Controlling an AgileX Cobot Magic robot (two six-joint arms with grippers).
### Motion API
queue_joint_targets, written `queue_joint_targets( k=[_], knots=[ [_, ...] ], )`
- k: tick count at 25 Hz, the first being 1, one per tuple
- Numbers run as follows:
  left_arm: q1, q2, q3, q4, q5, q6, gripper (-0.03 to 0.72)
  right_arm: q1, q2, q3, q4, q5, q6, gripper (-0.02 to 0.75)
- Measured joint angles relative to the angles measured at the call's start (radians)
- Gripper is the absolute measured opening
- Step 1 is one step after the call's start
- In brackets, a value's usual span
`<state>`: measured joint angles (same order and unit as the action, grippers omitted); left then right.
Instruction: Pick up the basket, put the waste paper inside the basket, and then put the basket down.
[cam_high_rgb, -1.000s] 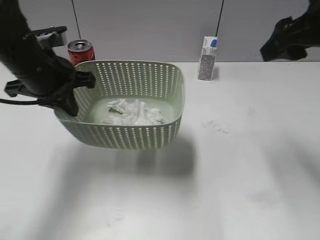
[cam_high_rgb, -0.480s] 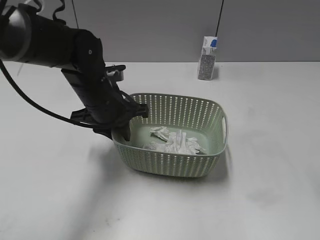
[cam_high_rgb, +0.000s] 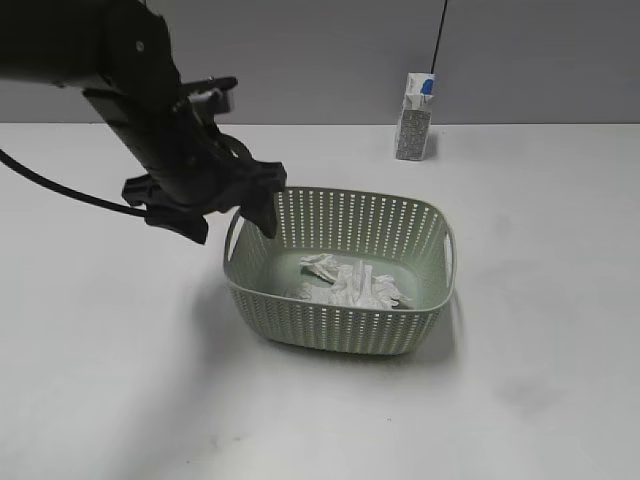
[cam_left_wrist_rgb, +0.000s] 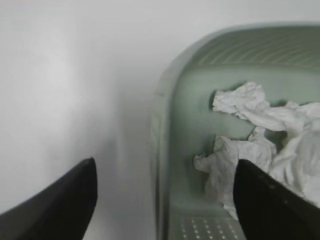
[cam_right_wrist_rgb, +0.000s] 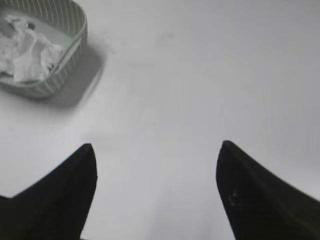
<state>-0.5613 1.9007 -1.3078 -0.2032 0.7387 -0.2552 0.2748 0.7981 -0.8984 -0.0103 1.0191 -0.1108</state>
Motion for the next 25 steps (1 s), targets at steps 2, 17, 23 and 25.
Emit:
queue_joint_targets(
  k=[2, 17, 23, 25],
  knots=[
    [0.026, -0.048, 0.000, 0.001, 0.019, 0.042, 0.643, 0.000, -0.081, 0.115, 0.001, 0.004, 0.014, 0.563],
    [0.413, -0.286, 0.000, 0.197, 0.370, 0.278, 0.587, 0.000, -0.691, 0.477, 0.010, -0.069, 0.027, 0.557],
    [0.534, -0.327, 0.030, 0.194, 0.467, 0.286, 0.572, 0.000, -0.799, 0.478, 0.010, -0.069, 0.027, 0.529],
    [0.539, -0.387, 0.076, 0.187, 0.470, 0.286, 0.570, 0.000, -0.802, 0.478, 0.010, -0.069, 0.029, 0.528]
  ],
)
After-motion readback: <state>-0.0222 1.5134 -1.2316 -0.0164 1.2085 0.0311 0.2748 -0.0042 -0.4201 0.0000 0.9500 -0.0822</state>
